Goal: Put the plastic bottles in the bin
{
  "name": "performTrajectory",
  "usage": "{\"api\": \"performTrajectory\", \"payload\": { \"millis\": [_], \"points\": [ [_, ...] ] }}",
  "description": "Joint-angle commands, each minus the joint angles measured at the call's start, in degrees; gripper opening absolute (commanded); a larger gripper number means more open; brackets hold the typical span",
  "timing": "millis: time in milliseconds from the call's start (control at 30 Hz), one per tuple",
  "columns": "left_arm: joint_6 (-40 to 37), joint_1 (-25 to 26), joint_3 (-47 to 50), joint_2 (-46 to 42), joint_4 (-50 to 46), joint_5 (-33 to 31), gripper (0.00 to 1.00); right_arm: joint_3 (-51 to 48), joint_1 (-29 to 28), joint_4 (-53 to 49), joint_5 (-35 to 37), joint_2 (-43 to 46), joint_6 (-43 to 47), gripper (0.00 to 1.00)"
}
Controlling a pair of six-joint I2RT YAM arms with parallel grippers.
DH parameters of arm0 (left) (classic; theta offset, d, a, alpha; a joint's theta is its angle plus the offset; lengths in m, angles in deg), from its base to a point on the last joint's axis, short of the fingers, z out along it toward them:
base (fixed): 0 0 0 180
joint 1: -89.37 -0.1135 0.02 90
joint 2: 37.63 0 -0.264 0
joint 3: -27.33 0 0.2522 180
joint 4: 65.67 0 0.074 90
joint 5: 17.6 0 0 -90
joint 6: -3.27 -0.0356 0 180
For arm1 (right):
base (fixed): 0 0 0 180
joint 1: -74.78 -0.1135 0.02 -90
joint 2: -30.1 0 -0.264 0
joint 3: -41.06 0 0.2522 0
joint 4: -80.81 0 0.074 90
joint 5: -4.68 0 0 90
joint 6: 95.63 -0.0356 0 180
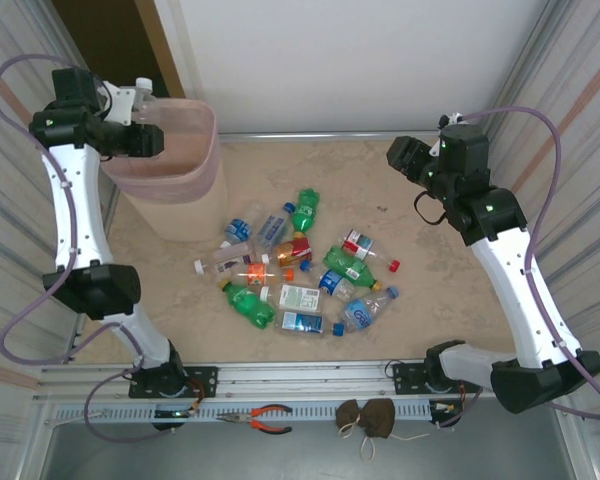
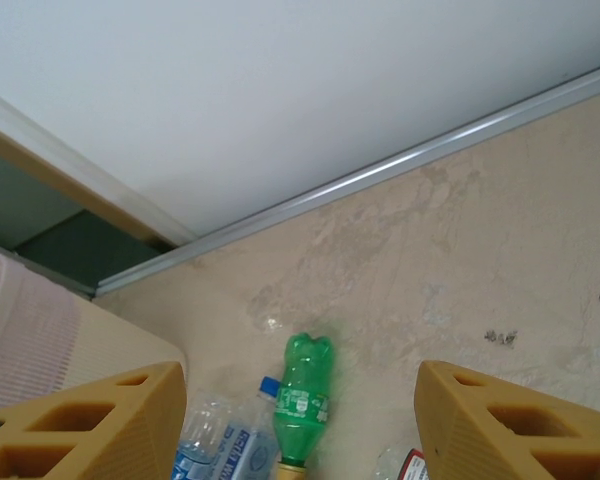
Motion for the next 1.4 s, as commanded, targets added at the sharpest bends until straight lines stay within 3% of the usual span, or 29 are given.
{"api": "performTrajectory", "payload": {
  "millis": [0, 367, 733, 1100, 1367],
  "points": [
    [-0.8, -0.1, -1.9, 2.2, -1.8, -4.4, 0.54, -0.6, 0.5, 1.1, -1.2, -0.2, 1.1, 0.6],
    [-1.3, -0.2, -1.3, 11.2, -1.9, -5.3, 0.56, -1.7, 0.7, 0.5, -1.0, -0.6, 1.2, 0.61],
    [-0.1, 0.0, 6.1, 16.0, 1.4, -5.7, 0.61, -3.3, 1.3, 0.6, -1.0, -0.5, 1.2, 0.61],
    [0.7, 1.1, 7.1, 17.4, 2.4, -5.1, 0.73, -4.5, 1.8, -0.7, -1.3, -2.1, 1.0, 0.61],
    [1.2, 1.4, 7.4, 15.5, 2.8, -3.8, 0.75, -6.2, 2.1, -4.3, -1.8, -3.5, -1.6, 0.62]
  ]
}}
